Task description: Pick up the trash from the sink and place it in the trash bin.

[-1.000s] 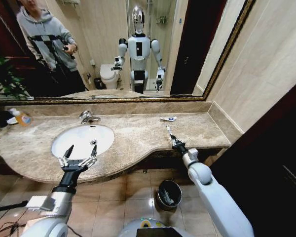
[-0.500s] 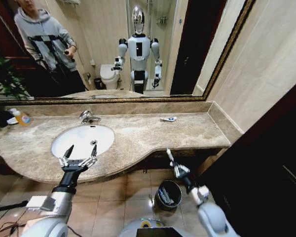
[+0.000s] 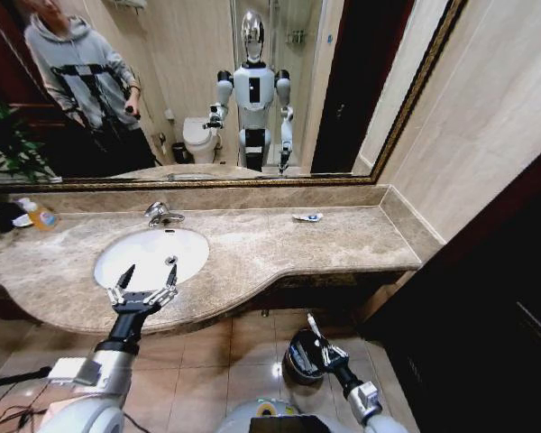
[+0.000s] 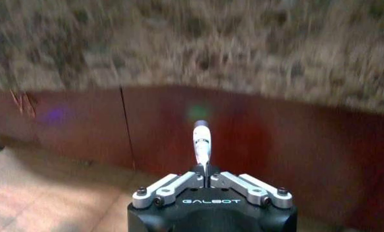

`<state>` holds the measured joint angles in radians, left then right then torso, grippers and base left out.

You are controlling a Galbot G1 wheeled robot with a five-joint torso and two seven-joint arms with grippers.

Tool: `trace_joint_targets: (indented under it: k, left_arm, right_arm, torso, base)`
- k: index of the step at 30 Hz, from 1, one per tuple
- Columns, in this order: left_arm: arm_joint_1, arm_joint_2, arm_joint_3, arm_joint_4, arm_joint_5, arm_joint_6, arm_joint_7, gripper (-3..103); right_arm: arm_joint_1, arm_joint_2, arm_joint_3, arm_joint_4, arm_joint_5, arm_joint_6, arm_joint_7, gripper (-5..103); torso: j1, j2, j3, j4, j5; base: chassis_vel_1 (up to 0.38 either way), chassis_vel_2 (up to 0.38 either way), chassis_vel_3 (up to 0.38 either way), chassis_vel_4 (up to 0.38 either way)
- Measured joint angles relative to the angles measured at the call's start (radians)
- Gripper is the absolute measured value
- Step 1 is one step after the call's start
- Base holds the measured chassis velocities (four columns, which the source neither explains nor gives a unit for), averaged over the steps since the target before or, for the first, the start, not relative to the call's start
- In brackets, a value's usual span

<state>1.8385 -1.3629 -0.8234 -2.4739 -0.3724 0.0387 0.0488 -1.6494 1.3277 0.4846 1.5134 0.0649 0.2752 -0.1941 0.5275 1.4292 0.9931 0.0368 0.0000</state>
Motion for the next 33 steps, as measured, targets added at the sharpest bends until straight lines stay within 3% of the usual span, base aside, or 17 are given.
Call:
trace_joint_targets:
  k: [11,28,33]
  left_arm:
    - [0.000,0.000,0.000,0.000,0.000,0.000,0.000,100]
    - [0.000,0.000,0.000,0.000,0.000,0.000,0.000,100]
    - [0.000,0.000,0.000,0.000,0.000,0.000,0.000,100]
  right_arm:
    - [0.183,0.073,-0.017,-0.313,-0.065,-0.009,0.012,1]
    - [0.324,0.099,-0.027,-0.616,-0.147,0.005,0.014,1]
    - [0.402,0.116,-0.020,-0.745,-0.197,0.052,0.068,1]
  torso:
    - [0.000,0.000,0.000,0.0002,0.0000]
    - [0.000,0.000,0.000,0.0000,-0.0002]
    - [0.000,0.000,0.000,0.0002,0.0000]
  base:
    - [0.000,0.000,0.000,0.000]
    - [0.000,0.000,0.000,0.000]
    - [0.000,0.000,0.000,0.000]
